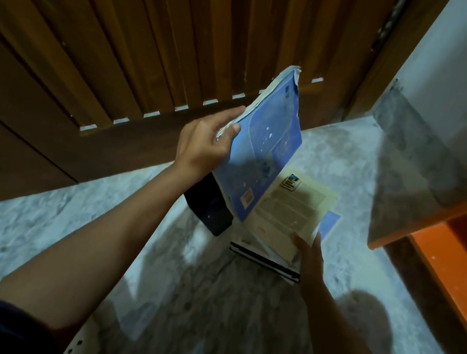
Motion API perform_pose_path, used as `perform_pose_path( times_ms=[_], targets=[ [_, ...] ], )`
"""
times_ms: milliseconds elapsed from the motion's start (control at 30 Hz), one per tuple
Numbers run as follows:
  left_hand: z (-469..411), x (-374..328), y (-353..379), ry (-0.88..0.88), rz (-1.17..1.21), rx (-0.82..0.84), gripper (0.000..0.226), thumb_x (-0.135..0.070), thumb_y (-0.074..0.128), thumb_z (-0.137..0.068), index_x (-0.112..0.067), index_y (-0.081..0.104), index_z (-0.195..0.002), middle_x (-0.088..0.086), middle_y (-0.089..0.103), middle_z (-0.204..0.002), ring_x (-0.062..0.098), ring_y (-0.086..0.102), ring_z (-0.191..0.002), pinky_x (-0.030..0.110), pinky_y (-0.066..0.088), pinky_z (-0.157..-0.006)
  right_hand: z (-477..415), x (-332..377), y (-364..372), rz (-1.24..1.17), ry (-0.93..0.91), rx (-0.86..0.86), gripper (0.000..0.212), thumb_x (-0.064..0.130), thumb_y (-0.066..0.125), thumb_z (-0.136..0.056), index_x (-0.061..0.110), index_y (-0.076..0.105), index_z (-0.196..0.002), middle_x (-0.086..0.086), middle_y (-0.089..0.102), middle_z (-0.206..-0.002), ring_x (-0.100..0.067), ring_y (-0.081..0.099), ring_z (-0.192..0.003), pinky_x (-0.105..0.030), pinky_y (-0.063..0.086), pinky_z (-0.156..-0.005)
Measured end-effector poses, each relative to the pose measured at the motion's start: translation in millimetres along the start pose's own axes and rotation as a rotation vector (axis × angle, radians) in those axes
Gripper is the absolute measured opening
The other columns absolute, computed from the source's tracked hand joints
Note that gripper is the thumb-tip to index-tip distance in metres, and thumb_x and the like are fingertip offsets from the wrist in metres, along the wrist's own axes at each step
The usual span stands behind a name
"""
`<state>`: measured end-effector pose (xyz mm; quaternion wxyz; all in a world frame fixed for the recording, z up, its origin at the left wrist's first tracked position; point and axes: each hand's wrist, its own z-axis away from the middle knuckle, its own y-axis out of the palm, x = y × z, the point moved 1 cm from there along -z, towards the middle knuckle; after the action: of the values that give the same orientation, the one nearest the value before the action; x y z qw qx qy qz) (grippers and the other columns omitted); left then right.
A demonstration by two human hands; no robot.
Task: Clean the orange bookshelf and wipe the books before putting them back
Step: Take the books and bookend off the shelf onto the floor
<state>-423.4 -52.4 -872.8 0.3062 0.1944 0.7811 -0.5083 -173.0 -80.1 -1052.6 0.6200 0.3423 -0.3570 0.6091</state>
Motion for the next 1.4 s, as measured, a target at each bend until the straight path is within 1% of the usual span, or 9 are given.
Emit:
perform_pose_path(
  times_ms=[200, 433, 667, 733, 833, 900, 1067, 1233, 1400],
  targets=[
    [-2, 6, 18, -0.149, 0.079, 0.011, 0.037, -0.027, 0.053, -0.095, -0.026, 0.053, -0.132, -0.002, 0.057, -0.133, 0.016, 0.055, -0.117, 0.031, 0.047, -0.091, -27, -33, -2, 0.161, 0.130, 0.006, 0.067, 0.036, 0.061, -0.088, 0.031, 0.022, -0.142, -0.016, 0.040, -0.135, -0.039, 0.045, -0.121, -0.053, 0.048, -0.092],
    [1, 16, 36, -0.212, 0.213, 0.008, 0.037, -0.029, 0.055, -0.093, -0.026, 0.055, -0.130, 0.001, 0.061, -0.127, 0.027, 0.062, -0.105, 0.047, 0.054, -0.084, -24, -39, 7, 0.378, 0.201, -0.017, 0.074, 0.042, 0.049, -0.094, 0.034, 0.000, -0.149, -0.026, 0.029, -0.145, -0.043, 0.037, -0.128, -0.044, 0.038, -0.099],
    [9, 2, 37, -0.246, 0.284, 0.021, 0.036, -0.027, 0.056, -0.093, -0.025, 0.057, -0.128, -0.001, 0.062, -0.124, 0.022, 0.064, -0.100, 0.048, 0.053, -0.085, -1, -15, 4, 0.455, -0.002, -0.168, 0.046, 0.018, 0.054, -0.094, 0.011, 0.043, -0.138, -0.018, 0.055, -0.128, -0.032, 0.053, -0.114, -0.033, 0.043, -0.087],
    [14, -4, 37, -0.242, 0.353, 0.030, 0.037, -0.028, 0.056, -0.092, -0.021, 0.057, -0.128, -0.001, 0.061, -0.126, 0.017, 0.062, -0.104, 0.048, 0.053, -0.086, 4, 4, 6, 0.263, -0.059, -0.255, 0.038, 0.015, 0.053, -0.094, 0.009, 0.050, -0.132, -0.012, 0.055, -0.129, -0.026, 0.053, -0.114, -0.029, 0.041, -0.089],
    [21, -16, 38, -0.230, 0.480, 0.026, 0.037, -0.024, 0.056, -0.092, -0.015, 0.057, -0.128, 0.000, 0.060, -0.126, 0.016, 0.058, -0.114, 0.043, 0.054, -0.089, 4, 33, 19, -0.209, 0.024, -0.003, 0.033, 0.018, 0.042, -0.100, 0.010, 0.047, -0.131, -0.011, 0.056, -0.119, -0.021, 0.059, -0.098, -0.026, 0.050, -0.075],
    [26, -23, 42, -0.229, 0.561, 0.023, 0.035, -0.019, 0.055, -0.094, -0.011, 0.056, -0.128, -0.001, 0.060, -0.123, 0.013, 0.058, -0.112, 0.033, 0.054, -0.087, 1, 50, 27, -0.260, 0.011, 0.129, 0.039, 0.022, 0.038, -0.102, 0.002, 0.043, -0.134, -0.012, 0.059, -0.111, -0.022, 0.062, -0.094, -0.023, 0.054, -0.066],
    [37, -26, 56, -0.313, 0.654, 0.003, 0.036, -0.010, 0.053, -0.095, -0.006, 0.053, -0.130, 0.001, 0.059, -0.119, 0.001, 0.060, -0.092, 0.011, 0.049, -0.068, 10, 66, 14, -0.197, -0.145, 0.089, 0.035, 0.022, 0.061, -0.088, 0.011, 0.056, -0.121, -0.014, 0.064, -0.117, -0.030, 0.064, -0.102, -0.042, 0.054, -0.082],
    [58, 8, 86, -0.405, 0.531, 0.119, 0.039, -0.020, 0.055, -0.095, -0.010, 0.051, -0.133, -0.002, 0.064, -0.087, -0.001, 0.060, -0.075, 0.009, 0.050, -0.065, 11, 50, -6, -0.108, -0.217, -0.009, 0.027, 0.002, 0.060, -0.088, 0.006, 0.057, -0.114, -0.017, 0.064, -0.106, -0.024, 0.065, -0.089, -0.032, 0.057, -0.070],
    [91, 48, 121, -0.581, 0.511, 0.209, 0.038, -0.017, 0.057, -0.093, -0.008, 0.054, -0.130, -0.007, 0.063, -0.084, -0.002, 0.060, -0.068, 0.012, 0.050, -0.063, 6, 25, -12, 0.149, -0.225, -0.138, 0.052, 0.026, 0.069, -0.067, 0.019, 0.058, -0.117, -0.011, 0.066, -0.105, -0.027, 0.062, -0.092, -0.052, 0.053, -0.077]
  ],
)
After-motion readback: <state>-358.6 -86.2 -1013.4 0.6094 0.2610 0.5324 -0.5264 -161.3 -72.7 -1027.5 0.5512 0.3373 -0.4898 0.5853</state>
